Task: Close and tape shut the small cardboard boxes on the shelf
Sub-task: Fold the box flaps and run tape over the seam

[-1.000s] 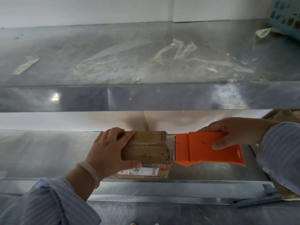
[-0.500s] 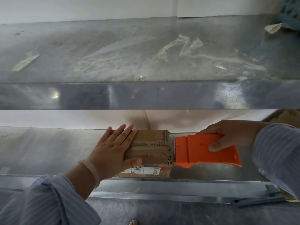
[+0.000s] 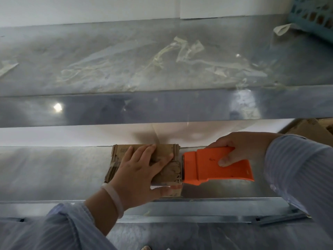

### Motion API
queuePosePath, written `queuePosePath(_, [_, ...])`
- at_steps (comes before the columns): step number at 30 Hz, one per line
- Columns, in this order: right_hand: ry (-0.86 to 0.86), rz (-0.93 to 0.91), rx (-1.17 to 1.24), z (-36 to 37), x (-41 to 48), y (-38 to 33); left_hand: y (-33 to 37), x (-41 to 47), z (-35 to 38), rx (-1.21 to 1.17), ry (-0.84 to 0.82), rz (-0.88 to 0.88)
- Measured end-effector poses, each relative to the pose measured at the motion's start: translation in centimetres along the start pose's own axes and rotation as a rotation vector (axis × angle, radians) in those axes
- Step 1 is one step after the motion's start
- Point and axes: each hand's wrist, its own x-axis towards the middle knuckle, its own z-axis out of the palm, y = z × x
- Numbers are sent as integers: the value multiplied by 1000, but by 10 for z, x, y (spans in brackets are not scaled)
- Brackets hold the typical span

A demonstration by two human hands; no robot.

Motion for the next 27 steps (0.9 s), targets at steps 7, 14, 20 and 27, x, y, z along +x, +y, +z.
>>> queuePosePath(7, [89,-85,-6,11,3,16,-3,2,5,-24,32,14])
queuePosePath(14, [38,-135,389,9,-36,8,-4,3,7,-25,17,-12])
queuePosePath(20, [57,-144,354,13,-28,4,-1,6,2,-25,36,-49])
queuePosePath(27, [15,-150,351,2,-17,8,0,4,12,49,37,-29])
